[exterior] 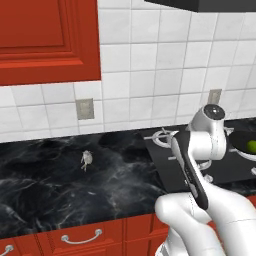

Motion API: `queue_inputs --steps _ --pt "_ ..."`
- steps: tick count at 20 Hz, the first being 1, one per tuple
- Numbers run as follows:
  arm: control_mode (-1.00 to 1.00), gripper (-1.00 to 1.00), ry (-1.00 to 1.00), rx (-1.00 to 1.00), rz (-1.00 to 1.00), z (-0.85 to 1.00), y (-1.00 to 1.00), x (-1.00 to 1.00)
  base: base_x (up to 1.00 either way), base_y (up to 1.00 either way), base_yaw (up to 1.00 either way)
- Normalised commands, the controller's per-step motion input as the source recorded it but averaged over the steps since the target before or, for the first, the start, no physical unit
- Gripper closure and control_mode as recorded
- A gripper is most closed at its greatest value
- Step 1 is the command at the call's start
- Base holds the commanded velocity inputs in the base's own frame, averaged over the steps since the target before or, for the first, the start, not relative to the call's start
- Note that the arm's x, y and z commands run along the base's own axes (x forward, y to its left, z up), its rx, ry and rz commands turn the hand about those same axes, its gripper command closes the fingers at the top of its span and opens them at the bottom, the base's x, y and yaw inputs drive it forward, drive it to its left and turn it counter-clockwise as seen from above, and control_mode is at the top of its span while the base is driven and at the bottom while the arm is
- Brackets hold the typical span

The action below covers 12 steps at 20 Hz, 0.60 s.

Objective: Place both pans onto different burners. Then place the lime and the fish on different pans.

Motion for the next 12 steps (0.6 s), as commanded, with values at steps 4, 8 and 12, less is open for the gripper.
queue_inputs --steps 4,8,12 --pt "-1.0 -1.0 0.03 0.0 0.0 0.0 0.82 0.04 0.0 0.0 0.0" --pt "-1.0 -1.0 0.03 0.0 0.0 0.0 0.64 0.0 0.0 0.0 0.0" --pt "-1.0 -1.0 0.08 0.0 0.02 0.0 0.59 0.0 0.0 0.0 0.0"
